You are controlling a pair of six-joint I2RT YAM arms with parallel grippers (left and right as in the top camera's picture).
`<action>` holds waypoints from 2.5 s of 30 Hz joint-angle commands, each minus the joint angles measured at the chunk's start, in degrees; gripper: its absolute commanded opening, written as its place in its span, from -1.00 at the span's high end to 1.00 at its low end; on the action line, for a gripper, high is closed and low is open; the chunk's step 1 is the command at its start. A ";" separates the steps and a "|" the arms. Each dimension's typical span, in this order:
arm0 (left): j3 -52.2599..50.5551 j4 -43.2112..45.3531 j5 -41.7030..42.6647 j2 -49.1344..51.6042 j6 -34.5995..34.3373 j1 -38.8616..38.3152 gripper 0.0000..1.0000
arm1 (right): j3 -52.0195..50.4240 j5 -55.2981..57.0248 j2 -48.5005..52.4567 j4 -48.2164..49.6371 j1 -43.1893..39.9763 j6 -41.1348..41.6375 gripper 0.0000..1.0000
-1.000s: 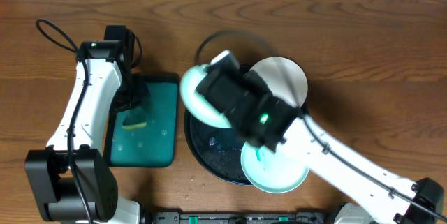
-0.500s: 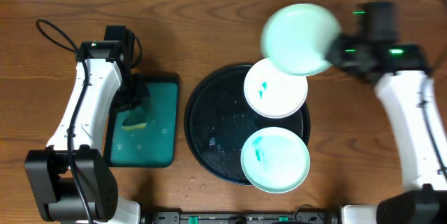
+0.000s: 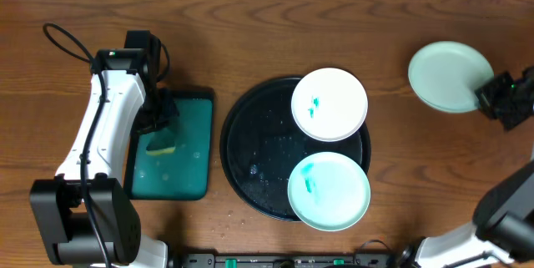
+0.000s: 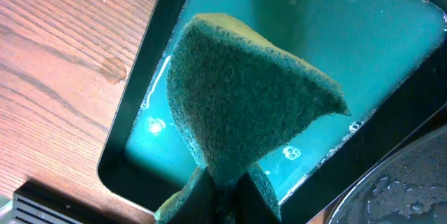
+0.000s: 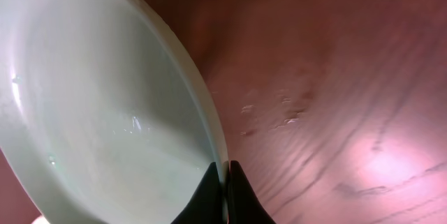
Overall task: Clean dirty plates on tray and stack at the side
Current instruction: 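Set the plate down on the table at the right side, then move the right gripper back to the lower plate's rim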
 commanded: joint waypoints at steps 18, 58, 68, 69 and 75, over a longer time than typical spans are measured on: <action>0.04 -0.68 -0.33 -0.15 0.35 0.15 0.85 | 0.79 -16.96 4.74 0.79 -10.23 -12.96 -0.98; 0.04 0.26 -0.33 -0.15 0.33 0.15 0.85 | -26.97 0.48 -15.85 -16.15 46.47 8.35 -0.27; 0.04 0.24 -0.33 -0.15 0.35 0.15 0.85 | -35.39 0.22 -15.85 -8.15 47.15 7.50 -0.04; 0.04 0.24 -0.33 -0.15 0.33 0.15 0.85 | -36.28 0.07 -15.85 -6.80 47.43 7.50 0.07; 0.04 0.24 -0.33 -0.15 0.33 0.15 0.85 | -39.50 -1.77 -15.85 -1.29 48.46 7.54 0.47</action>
